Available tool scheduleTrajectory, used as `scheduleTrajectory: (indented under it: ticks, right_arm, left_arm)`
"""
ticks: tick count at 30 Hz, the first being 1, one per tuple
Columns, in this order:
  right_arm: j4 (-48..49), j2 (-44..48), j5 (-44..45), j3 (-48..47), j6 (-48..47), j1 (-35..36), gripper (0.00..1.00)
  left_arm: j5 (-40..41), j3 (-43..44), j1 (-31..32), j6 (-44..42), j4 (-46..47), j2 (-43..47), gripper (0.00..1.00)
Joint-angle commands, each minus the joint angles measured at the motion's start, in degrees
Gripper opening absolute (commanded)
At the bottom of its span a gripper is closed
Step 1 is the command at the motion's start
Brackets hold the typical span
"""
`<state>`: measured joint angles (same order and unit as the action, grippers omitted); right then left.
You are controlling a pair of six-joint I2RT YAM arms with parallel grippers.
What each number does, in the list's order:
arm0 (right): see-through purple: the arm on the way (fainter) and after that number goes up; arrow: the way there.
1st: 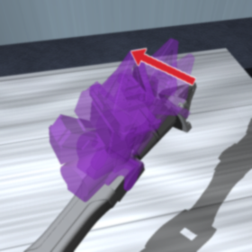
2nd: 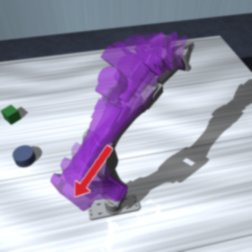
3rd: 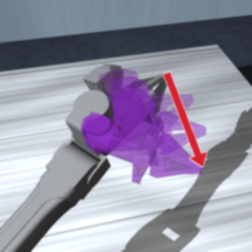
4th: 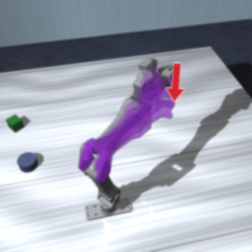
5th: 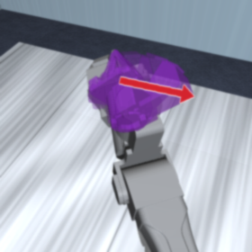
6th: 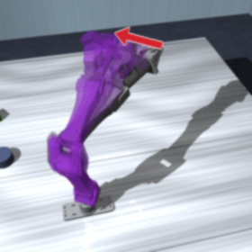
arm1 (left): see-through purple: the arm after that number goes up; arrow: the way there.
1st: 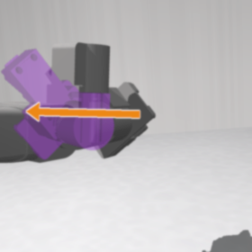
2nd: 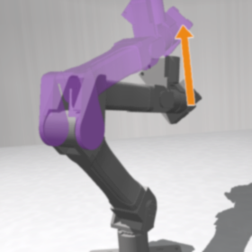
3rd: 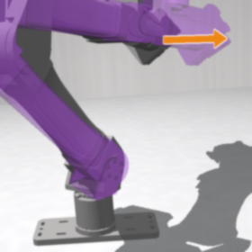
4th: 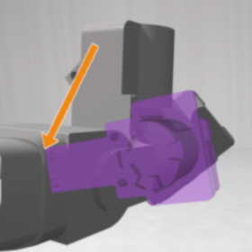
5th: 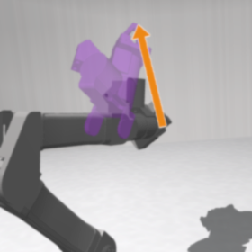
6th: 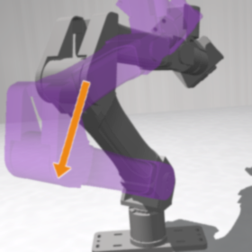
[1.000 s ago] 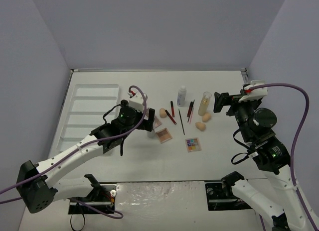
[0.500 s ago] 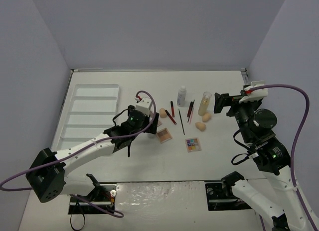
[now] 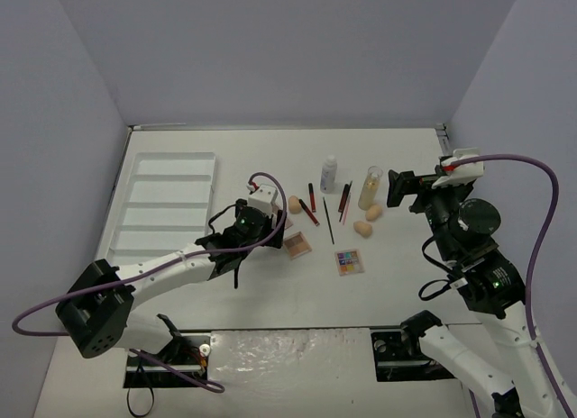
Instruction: Organize the makeup
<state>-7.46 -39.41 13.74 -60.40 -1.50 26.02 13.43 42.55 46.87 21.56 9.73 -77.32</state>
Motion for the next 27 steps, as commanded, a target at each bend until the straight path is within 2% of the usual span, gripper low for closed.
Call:
scheduleTrajectory:
  ticks: [1,8,10,14,17,21,23,27]
  right_arm:
    - [3.8,0.0,0.9,0.0,-0.3,0.3,1.0]
    - [3.7,-0.6,0.7,-0.3,-0.8,0.3,1.0]
    - [3.7,-0.6,0.5,-0.3,-0.9,0.3,1.0]
    - [3.6,-0.6,0.2,-0.3,-1.1,0.4,1.0]
    - [3.5,-0.7,0.0,-0.3,-1.1,0.3,1.0]
    - [3.6,-1.3,-0.8,-0.6,-1.4,0.3,1.0]
    - [3.6,-1.7,-1.0,-0.4,-1.1,0.3,1.0]
    - [3.6,-3.6,-3.4,0.1,-0.6,0.3,1.0]
  left_arm:
    - [0.8,1.1,0.3,1.1,6.5,0.3,0.71]
    - [0.6,1.1,0.3,0.5,9.5,-1.8,0.62]
    - [0.5,1.5,0.3,0.3,9.5,-2.1,0.52]
    - [0.5,2.0,0.3,0.3,8.6,-1.0,0.17]
    - [1.9,4.4,0.3,-0.5,4.1,2.7,0.01]
    - [8.0,13.5,-0.4,-4.6,-5.3,7.1,0.0]
    - [10.0,20.0,-3.2,-8.0,-10.8,7.9,0.0]
    - [6.1,27.2,-15.3,-10.1,-13.2,7.2,0.0]
